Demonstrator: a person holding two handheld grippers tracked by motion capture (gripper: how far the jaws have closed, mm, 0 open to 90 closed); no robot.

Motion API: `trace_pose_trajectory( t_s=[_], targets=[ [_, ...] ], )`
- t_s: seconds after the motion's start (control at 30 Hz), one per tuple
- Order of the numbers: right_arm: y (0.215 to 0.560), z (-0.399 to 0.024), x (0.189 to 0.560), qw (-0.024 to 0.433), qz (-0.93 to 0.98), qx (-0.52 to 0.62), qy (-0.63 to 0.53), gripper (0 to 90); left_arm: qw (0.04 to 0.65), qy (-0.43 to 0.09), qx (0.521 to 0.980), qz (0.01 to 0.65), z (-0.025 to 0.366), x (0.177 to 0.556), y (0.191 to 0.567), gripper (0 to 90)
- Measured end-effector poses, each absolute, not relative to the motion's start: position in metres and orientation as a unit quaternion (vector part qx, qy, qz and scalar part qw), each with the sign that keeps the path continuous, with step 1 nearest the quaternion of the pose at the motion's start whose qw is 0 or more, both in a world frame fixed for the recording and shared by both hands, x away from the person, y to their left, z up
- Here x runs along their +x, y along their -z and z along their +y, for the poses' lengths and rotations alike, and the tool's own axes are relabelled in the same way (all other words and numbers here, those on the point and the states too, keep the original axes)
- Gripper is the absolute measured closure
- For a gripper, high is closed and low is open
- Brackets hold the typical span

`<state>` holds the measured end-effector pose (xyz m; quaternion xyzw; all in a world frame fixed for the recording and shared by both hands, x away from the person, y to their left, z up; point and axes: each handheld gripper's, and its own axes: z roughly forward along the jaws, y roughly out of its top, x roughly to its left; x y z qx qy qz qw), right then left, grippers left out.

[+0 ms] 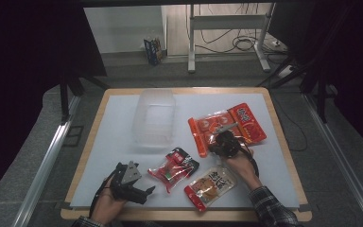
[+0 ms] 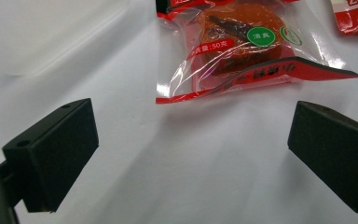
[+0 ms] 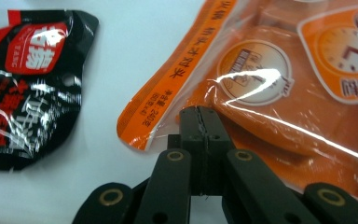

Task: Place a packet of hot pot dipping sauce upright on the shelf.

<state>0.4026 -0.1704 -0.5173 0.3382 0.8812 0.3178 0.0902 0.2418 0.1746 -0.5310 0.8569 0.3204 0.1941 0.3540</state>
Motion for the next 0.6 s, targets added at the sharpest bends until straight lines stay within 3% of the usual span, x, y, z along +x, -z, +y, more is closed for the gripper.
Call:
trace_pose_trajectory(
  t_s=[0.27,0.47,0.6],
  targets=[
    [0.514,-0.176,0.398,0.099,0.884,0.338,-0.308,87.9,0.356,-0.194,0.857,0.319,0.175,0.241,0.530,1.6],
    [0.510,-0.185,0.391,0.113,0.885,0.336,-0.303,77.6,0.359,-0.192,0.855,0.322,0.176,0.241,0.529,1.7],
    [0.507,-0.192,0.386,0.124,0.884,0.336,-0.301,66.0,0.359,-0.188,0.855,0.323,0.178,0.241,0.529,1.9]
  ],
)
